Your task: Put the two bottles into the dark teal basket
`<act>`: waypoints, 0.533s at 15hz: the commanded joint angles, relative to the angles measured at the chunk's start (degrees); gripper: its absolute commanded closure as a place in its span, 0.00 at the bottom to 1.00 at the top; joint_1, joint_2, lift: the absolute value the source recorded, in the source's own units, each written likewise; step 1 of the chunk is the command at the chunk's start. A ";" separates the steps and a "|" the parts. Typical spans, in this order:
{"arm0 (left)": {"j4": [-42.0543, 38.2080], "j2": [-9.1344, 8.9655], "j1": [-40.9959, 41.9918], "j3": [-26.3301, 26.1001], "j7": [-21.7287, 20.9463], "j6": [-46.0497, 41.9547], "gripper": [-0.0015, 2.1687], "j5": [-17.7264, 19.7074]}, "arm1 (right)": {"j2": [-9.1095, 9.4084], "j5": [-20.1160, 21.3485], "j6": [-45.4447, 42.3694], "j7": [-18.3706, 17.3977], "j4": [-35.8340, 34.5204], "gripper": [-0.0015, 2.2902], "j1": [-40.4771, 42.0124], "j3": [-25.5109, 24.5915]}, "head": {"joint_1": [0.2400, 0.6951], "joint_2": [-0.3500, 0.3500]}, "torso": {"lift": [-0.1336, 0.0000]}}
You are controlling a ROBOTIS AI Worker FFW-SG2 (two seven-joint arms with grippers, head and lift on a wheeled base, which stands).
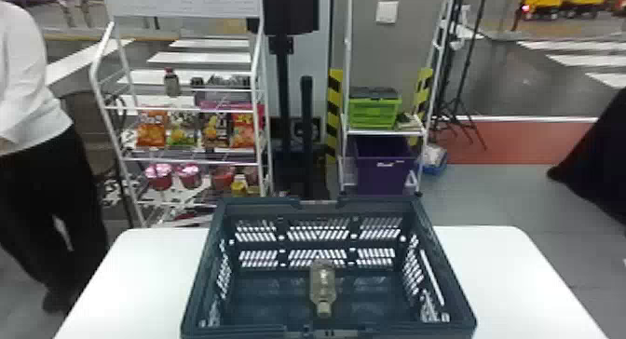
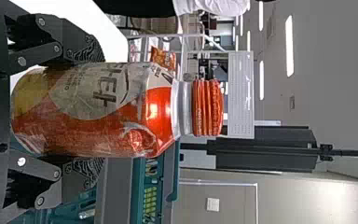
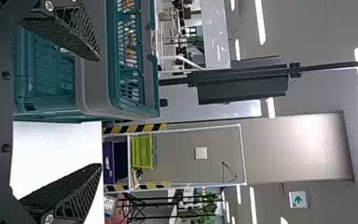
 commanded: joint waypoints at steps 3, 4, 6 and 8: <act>-7.20 0.29 0.59 3.88 -0.68 8.38 0.99 -0.89 | 1.47 -0.51 -1.83 1.06 1.27 0.04 1.12 -1.65 | 0.57 0.50 | 1.00; -9.31 0.29 -0.12 5.02 -0.95 14.71 0.99 -4.14 | 1.90 -1.12 -2.70 1.59 1.80 0.03 1.30 -2.35 | 0.57 0.50 | 1.00; -13.71 0.12 -2.58 5.02 -1.56 25.96 0.99 -9.41 | 2.61 -1.39 -2.70 2.82 2.33 0.03 1.47 -2.97 | 0.57 0.50 | 1.00; -18.63 0.29 -5.92 5.02 -4.73 36.33 0.99 -11.08 | 2.96 -1.39 -3.76 2.90 3.03 0.03 1.91 -3.23 | 0.57 0.50 | 1.00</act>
